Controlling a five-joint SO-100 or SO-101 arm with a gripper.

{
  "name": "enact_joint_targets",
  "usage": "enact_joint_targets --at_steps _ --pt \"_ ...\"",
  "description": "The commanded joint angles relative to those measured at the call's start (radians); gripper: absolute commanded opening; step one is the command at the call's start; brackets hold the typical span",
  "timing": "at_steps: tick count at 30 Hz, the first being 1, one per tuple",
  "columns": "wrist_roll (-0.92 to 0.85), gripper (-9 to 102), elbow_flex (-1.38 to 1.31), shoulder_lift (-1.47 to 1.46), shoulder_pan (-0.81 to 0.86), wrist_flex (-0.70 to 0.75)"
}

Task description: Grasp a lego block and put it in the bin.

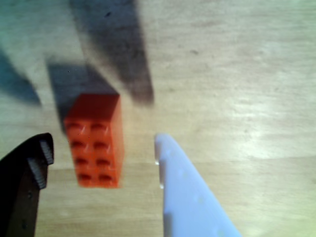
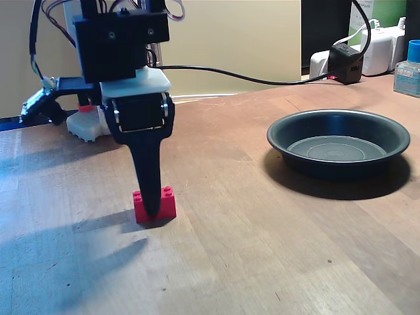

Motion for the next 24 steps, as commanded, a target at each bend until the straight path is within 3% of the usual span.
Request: enact_joint_targets --at_steps 1,7,15,24 --pt "0.002 20 -0.052 -0.009 -0.008 0.006" --pt "0.003 19 -0.02 -0.023 -0.003 0.002" --pt "0.002 1 0.048 -0.023 0.008 -0.006" --pt "0.003 0 0.032 -0.011 0.008 0.006"
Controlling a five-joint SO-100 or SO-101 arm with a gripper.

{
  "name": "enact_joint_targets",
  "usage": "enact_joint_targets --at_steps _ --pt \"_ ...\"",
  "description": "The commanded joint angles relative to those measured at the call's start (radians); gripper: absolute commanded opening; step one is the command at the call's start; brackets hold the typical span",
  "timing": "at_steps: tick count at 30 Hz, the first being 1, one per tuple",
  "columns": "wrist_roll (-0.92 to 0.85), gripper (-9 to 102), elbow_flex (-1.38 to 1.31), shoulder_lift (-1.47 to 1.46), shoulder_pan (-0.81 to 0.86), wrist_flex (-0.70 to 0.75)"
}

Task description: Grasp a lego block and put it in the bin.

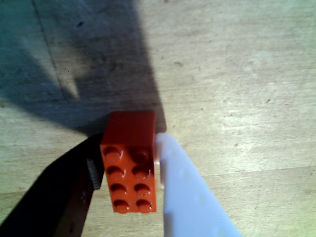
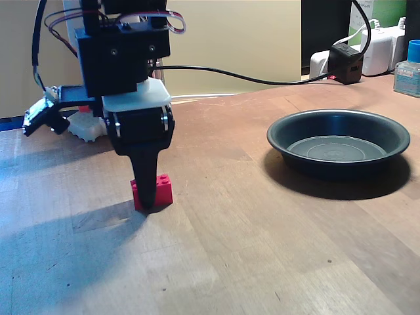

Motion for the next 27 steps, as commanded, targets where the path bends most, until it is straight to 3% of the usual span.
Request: enact_joint_targets --at_steps 1,4,10,14,27 --pt "0.008 0 -0.018 0.021 0.008 0.011" --pt "0.008 0 -0.049 0.025 0.008 0.1" --pt "0.009 0 -0.305 0.025 -0.005 0.446" --pt "0.08 0 -0.351 0.025 -0.06 0.449" --pt "0.781 0 -0.359 0.012 -0.437 0.442"
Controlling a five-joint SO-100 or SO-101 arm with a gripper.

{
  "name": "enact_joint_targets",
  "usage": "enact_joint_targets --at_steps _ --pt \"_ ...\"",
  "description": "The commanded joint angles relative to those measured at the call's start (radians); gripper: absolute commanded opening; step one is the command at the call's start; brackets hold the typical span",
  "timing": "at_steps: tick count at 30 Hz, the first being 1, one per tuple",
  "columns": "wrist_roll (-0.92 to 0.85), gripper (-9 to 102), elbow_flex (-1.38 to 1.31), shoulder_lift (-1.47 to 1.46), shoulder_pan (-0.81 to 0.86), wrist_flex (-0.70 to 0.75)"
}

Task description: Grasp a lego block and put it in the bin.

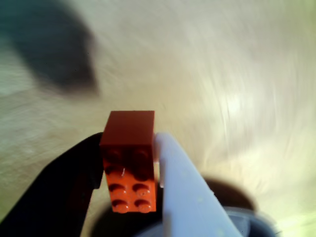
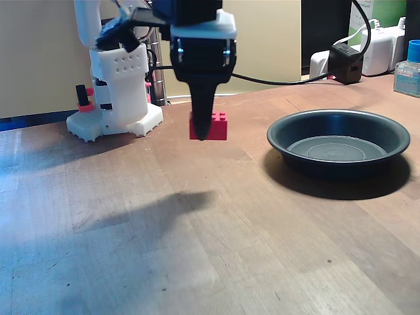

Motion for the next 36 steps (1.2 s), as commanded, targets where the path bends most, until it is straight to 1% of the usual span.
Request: enact_joint_targets --at_steps 1,6,9,13,18,23,30,33,36 --pt "0.141 0 -0.025 0.011 -0.077 0.005" --pt "0.29 0 -0.025 0.009 -0.212 -0.038" --pt "0.301 0 -0.025 0.009 -0.272 -0.066" --pt "0.249 0 -0.038 0.008 -0.341 -0.13" --pt "0.364 0 -0.038 0.008 -0.446 -0.187" --pt "0.42 0 -0.038 0.006 -0.511 -0.249" --pt "0.442 0 -0.04 -0.098 -0.525 -0.405" --pt "0.439 0 -0.04 -0.16 -0.477 -0.486" --pt "0.426 0 -0.04 -0.192 -0.437 -0.534"
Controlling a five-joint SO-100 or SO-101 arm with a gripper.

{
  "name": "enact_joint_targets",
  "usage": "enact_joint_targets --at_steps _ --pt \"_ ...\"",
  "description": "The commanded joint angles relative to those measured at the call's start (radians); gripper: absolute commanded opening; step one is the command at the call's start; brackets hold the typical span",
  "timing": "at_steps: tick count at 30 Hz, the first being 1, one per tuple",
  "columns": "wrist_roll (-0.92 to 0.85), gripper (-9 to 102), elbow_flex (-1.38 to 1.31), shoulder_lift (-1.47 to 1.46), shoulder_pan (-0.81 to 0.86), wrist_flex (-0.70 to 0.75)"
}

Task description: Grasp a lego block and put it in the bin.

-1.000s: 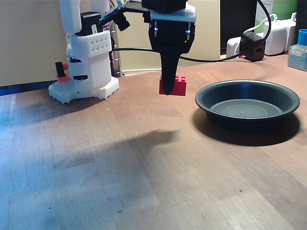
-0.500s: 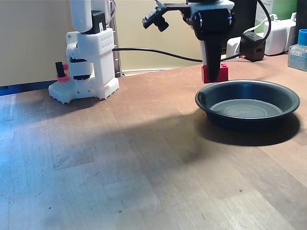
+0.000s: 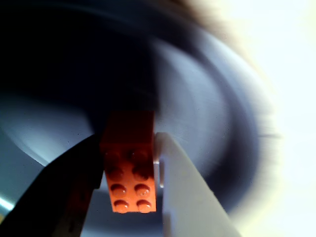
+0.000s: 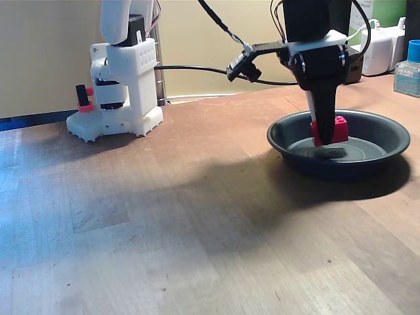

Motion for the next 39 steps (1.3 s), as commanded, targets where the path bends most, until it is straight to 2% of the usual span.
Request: enact_joint_targets --at_steps 1,8,16,24,27,34,39 --pt "-0.008 0 -0.037 -0.008 0.028 -0.041" --pt "-0.074 1 -0.028 -0.009 0.041 -0.029" --pt "-0.074 15 -0.025 -0.009 0.041 -0.028" --pt "-0.103 13 -0.038 -0.006 0.043 -0.025" --pt "-0.167 0 -0.118 -0.006 0.061 0.075" --pt "-0.322 0 -0.479 -0.006 0.112 0.517" --pt "-0.35 0 -0.517 0.049 0.118 0.509"
